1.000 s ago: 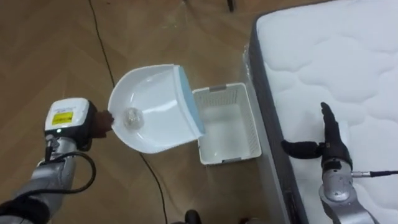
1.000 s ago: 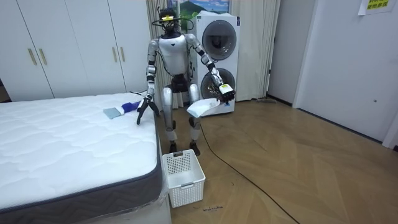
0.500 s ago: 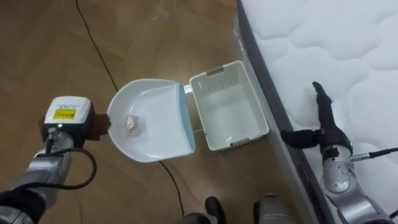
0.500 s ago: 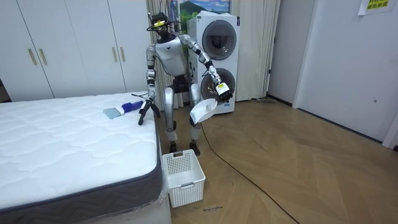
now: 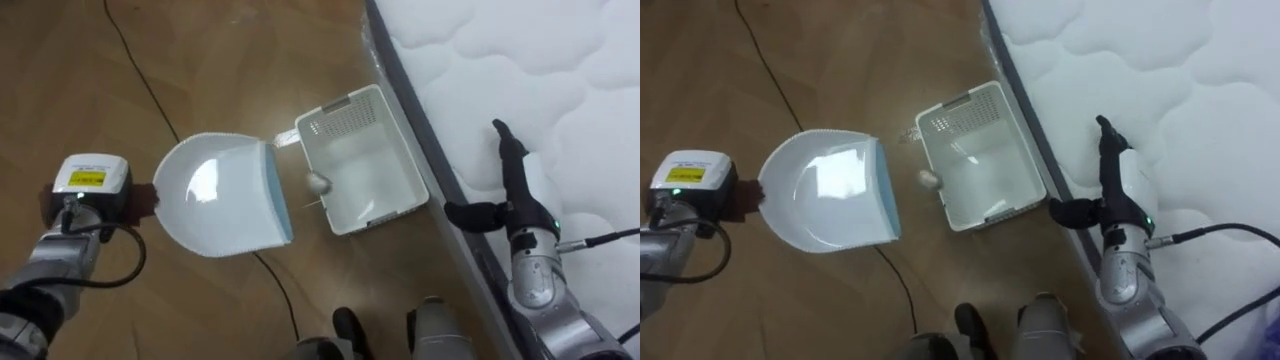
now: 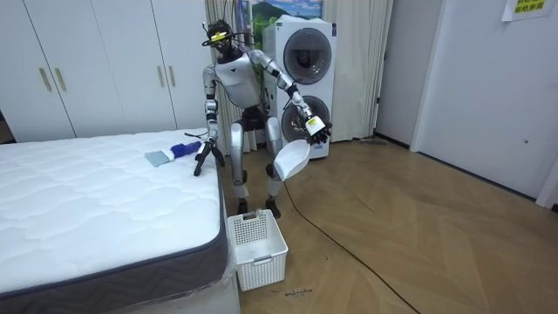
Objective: Clean bed
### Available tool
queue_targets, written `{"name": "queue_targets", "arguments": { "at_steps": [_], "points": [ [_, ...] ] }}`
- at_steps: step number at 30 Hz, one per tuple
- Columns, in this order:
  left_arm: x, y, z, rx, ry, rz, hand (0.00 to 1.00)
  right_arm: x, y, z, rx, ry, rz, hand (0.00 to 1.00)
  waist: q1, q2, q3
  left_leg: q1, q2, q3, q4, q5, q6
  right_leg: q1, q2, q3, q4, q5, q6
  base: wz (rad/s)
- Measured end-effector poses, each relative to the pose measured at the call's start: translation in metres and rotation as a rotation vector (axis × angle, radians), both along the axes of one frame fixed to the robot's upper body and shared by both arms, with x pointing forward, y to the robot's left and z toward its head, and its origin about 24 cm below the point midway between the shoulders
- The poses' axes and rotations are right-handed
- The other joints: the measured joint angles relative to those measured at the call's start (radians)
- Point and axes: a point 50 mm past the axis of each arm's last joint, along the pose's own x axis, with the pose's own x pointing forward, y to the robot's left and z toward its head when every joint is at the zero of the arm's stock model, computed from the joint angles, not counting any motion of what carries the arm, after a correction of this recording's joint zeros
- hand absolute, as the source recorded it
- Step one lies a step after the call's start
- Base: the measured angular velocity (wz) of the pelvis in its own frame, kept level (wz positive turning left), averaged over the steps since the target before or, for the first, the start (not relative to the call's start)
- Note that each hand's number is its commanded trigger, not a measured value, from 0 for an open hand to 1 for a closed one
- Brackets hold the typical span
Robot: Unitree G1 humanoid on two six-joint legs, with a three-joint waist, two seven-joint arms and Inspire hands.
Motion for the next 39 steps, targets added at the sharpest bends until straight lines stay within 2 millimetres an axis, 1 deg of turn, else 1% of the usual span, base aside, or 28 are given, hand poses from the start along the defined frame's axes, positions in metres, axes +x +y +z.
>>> {"name": "queue_targets", "arguments": {
  "at_steps": [1, 2, 6, 9, 11, 12, 14, 16, 21, 24, 25, 26, 28, 29, 30, 31, 32, 33, 34, 35, 36, 37, 38, 39],
  "points": [
    [-0.001, 0.004, 0.002, 0.012, 0.000, 0.008, 1.00, 0.001, 0.000, 0.001, -0.011, -0.003, 0.006, 0.00, 0.000, 0.004, 0.0013, 0.006, 0.000, 0.007, -0.001, 0.000, 0.001, 0.000, -0.002, 0.005, 0.006, -0.002, -0.002, -0.11],
    [-0.001, 0.007, 0.004, 0.020, -0.002, 0.018, 1.00, 0.001, 0.000, 0.001, -0.023, 0.000, 0.011, 0.00, 0.001, 0.007, 0.0006, 0.013, 0.000, 0.014, -0.003, -0.001, 0.001, 0.002, -0.004, 0.008, 0.011, -0.005, -0.005, -0.11],
    [-0.002, 0.008, 0.003, 0.025, 0.011, 0.032, 1.00, 0.001, 0.001, 0.001, -0.023, 0.000, 0.019, 0.00, 0.001, 0.012, 0.0004, 0.031, 0.002, 0.030, -0.014, 0.001, -0.001, 0.006, -0.003, 0.025, 0.015, -0.006, -0.008, -0.10],
    [0.000, 0.009, 0.005, 0.024, 0.009, 0.035, 1.00, 0.000, 0.002, 0.000, -0.022, 0.003, 0.024, 0.00, -0.011, 0.016, 0.0004, 0.034, 0.001, 0.035, -0.019, 0.001, -0.002, 0.008, -0.005, 0.024, 0.015, -0.008, -0.009, 0.00],
    [0.000, 0.009, 0.005, 0.015, 0.022, 0.045, 1.00, 0.001, 0.003, 0.002, -0.019, -0.001, 0.032, 0.00, -0.024, 0.022, 0.0007, 0.035, -0.002, 0.041, -0.016, 0.000, 0.000, 0.007, -0.007, 0.025, 0.018, -0.011, -0.005, 0.05],
    [0.000, 0.009, 0.006, 0.015, 0.025, 0.046, 1.00, 0.002, 0.003, 0.002, -0.018, -0.003, 0.033, 0.00, -0.026, 0.022, 0.0007, 0.035, -0.002, 0.045, -0.016, -0.001, 0.001, 0.004, -0.008, 0.027, 0.021, -0.012, -0.003, 0.00],
    [0.001, 0.010, 0.007, 0.014, 0.034, 0.051, 1.00, 0.002, 0.003, 0.003, -0.018, -0.007, 0.035, 0.00, -0.027, 0.022, 0.0008, 0.038, -0.002, 0.072, -0.015, -0.003, 0.005, -0.003, -0.011, 0.041, 0.032, -0.020, 0.002, -0.02],
    [0.001, 0.011, 0.007, 0.015, 0.037, 0.056, 1.00, 0.002, 0.004, 0.003, -0.017, -0.008, 0.036, 0.00, -0.026, 0.022, 0.0008, 0.042, 0.000, 0.083, -0.015, -0.004, 0.006, -0.002, -0.011, 0.047, 0.032, -0.021, 0.002, -0.07],
    [0.006, 0.010, 0.012, -0.008, 0.016, 0.066, 1.00, 0.002, 0.004, 0.003, -0.016, -0.008, 0.037, 0.00, -0.026, 0.021, 0.0010, 0.045, 0.002, 0.090, -0.015, -0.004, 0.007, 0.000, -0.008, 0.051, 0.032, -0.023, 0.000, -0.01],
    [0.006, 0.010, 0.012, -0.019, 0.012, 0.069, 1.00, 0.001, 0.004, 0.003, -0.009, -0.011, 0.040, 0.00, -0.027, 0.017, 0.0034, 0.051, 0.003, 0.093, -0.016, -0.005, 0.008, 0.003, -0.004, 0.063, 0.032, -0.024, 0.002, -0.05],
    [0.007, 0.009, 0.013, -0.021, 0.005, 0.062, 1.00, 0.000, 0.004, 0.003, -0.008, -0.013, 0.043, 0.00, -0.027, 0.013, 0.0060, 0.052, 0.003, 0.093, -0.014, -0.005, 0.008, 0.003, -0.004, 0.062, 0.035, -0.024, 0.002, 0.00],
    [0.008, 0.007, 0.014, -0.023, -0.008, 0.053, 1.00, 0.000, 0.004, 0.002, -0.006, -0.015, 0.046, 0.00, -0.028, 0.007, 0.0109, 0.051, 0.004, 0.093, -0.009, -0.005, 0.008, 0.003, -0.004, 0.063, 0.037, -0.024, 0.001, 0.00],
    [0.011, 0.004, 0.016, -0.029, -0.026, 0.030, 1.00, -0.002, 0.005, 0.002, -0.002, -0.017, 0.050, 0.00, -0.027, -0.002, 0.0144, 0.045, 0.011, 0.092, 0.005, -0.009, 0.007, 0.002, -0.002, 0.062, 0.040, -0.025, -0.001, -0.02],
    [0.012, 0.002, 0.017, -0.033, -0.040, 0.015, 1.00, -0.003, 0.005, 0.001, 0.000, -0.015, 0.052, 0.00, -0.027, -0.005, 0.0140, 0.042, 0.019, 0.092, 0.016, -0.020, 0.004, 0.002, 0.003, 0.062, 0.041, -0.026, -0.002, -0.06],
    [0.012, 0.001, 0.018, -0.035, -0.046, 0.009, 1.00, -0.004, 0.004, 0.000, 0.002, -0.015, 0.053, 0.00, -0.027, -0.008, 0.0133, 0.041, 0.020, 0.091, 0.021, -0.022, 0.004, 0.002, 0.004, 0.063, 0.043, -0.026, -0.003, -0.12],
    [0.013, -0.001, 0.018, -0.038, -0.061, -0.002, 1.00, -0.005, 0.004, -0.001, 0.006, -0.013, 0.052, 0.00, -0.027, -0.013, 0.0123, 0.044, 0.021, 0.091, 0.025, -0.025, 0.003, 0.002, 0.013, 0.072, 0.044, -0.026, -0.003, -0.21],
    [0.013, -0.003, 0.019, -0.042, -0.086, -0.017, 1.00, -0.007, 0.004, -0.002, 0.025, -0.015, 0.048, 0.00, -0.025, -0.020, 0.0124, 0.048, 0.021, 0.088, 0.032, -0.028, 0.001, 0.002, 0.016, 0.085, 0.045, -0.026, -0.002, -0.26],
    [0.013, -0.005, 0.019, -0.044, -0.096, -0.027, 1.00, -0.008, 0.004, -0.002, 0.040, -0.016, 0.042, 0.00, -0.024, -0.021, 0.0119, 0.050, 0.021, 0.080, 0.037, -0.032, -0.001, 0.002, 0.021, 0.092, 0.045, -0.026, -0.002, -0.41],
    [0.011, -0.008, 0.018, -0.055, -0.115, -0.051, 1.00, -0.009, 0.003, -0.004, 0.048, -0.013, 0.040, 0.00, -0.019, -0.023, 0.0108, 0.052, 0.018, 0.037, 0.051, -0.045, -0.014, 0.002, 0.038, 0.111, 0.042, -0.024, 0.000, -0.67],
    [0.010, -0.011, 0.018, -0.070, -0.137, -0.071, 1.00, -0.011, 0.002, -0.005, 0.058, -0.011, 0.037, 0.00, 0.003, -0.030, 0.0076, 0.058, 0.017, 0.003, 0.060, -0.062, -0.029, 0.002, 0.058, 0.139, 0.039, -0.018, 0.000, -0.82],
    [0.009, -0.012, 0.017, -0.083, -0.150, -0.079, 1.00, -0.012, 0.002, -0.006, 0.060, -0.009, 0.037, 0.00, 0.013, -0.033, 0.0056, 0.061, 0.017, -0.007, 0.060, -0.067, -0.033, 0.003, 0.067, 0.151, 0.034, -0.012, -0.001, -0.98],
    [0.006, -0.013, 0.016, -0.105, -0.175, -0.093, 1.00, -0.013, 0.002, -0.007, 0.070, -0.004, 0.028, 0.00, 0.023, -0.039, 0.0024, 0.072, 0.014, -0.032, 0.054, -0.071, -0.041, 0.010, 0.076, 0.168, 0.021, -0.001, -0.002, -0.87],
    [0.001, -0.016, 0.013, -0.123, -0.191, -0.107, 1.00, -0.013, 0.002, -0.009, 0.072, 0.002, 0.026, 0.00, 0.024, -0.040, 0.0016, 0.084, 0.015, -0.046, 0.054, -0.073, -0.043, 0.024, 0.092, 0.191, 0.004, 0.009, 0.004, -0.78],
    [-0.001, -0.017, 0.011, -0.129, -0.196, -0.116, 1.00, -0.014, 0.003, -0.011, 0.077, 0.005, 0.024, 0.00, 0.023, -0.042, 0.0004, 0.092, 0.016, -0.046, 0.054, -0.074, -0.043, 0.031, 0.102, 0.200, -0.004, 0.013, 0.005, -0.66]
  ]
}}
